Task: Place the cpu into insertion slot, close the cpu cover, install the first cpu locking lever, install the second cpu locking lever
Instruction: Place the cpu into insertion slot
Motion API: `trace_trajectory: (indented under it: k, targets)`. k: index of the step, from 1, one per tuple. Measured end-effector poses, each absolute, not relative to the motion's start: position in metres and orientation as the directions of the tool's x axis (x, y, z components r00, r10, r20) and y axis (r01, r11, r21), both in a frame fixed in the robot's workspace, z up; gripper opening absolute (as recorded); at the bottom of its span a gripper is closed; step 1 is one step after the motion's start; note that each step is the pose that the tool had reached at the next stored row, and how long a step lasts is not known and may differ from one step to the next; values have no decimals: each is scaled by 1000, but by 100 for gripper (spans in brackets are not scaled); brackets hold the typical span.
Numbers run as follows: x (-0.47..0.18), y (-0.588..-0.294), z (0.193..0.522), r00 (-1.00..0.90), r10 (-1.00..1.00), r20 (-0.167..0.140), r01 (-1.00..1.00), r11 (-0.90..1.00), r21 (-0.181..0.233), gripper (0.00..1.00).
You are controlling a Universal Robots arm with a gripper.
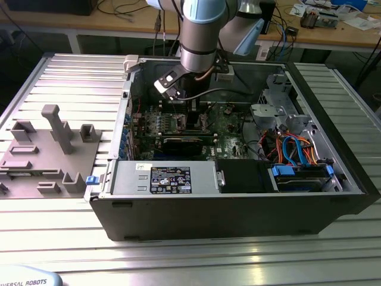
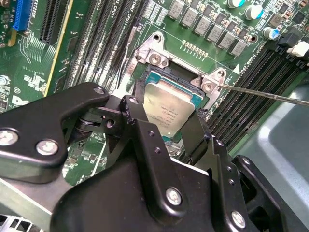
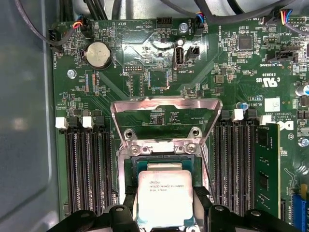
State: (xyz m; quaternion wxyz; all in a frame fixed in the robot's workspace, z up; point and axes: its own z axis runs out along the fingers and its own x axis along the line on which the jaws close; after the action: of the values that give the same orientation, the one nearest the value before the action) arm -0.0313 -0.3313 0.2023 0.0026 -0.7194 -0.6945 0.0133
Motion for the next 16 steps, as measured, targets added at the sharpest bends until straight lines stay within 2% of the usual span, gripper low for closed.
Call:
trace_trajectory:
  k: [14,15,16]
  targets:
    - [-31,-331,201,35,999,-16,999,-36,-22,54]
    - [-31,-331,201,35,999,-16,999,-36,-22,55]
    - [-31,-331,201,35,999,-16,999,-36,-22,62]
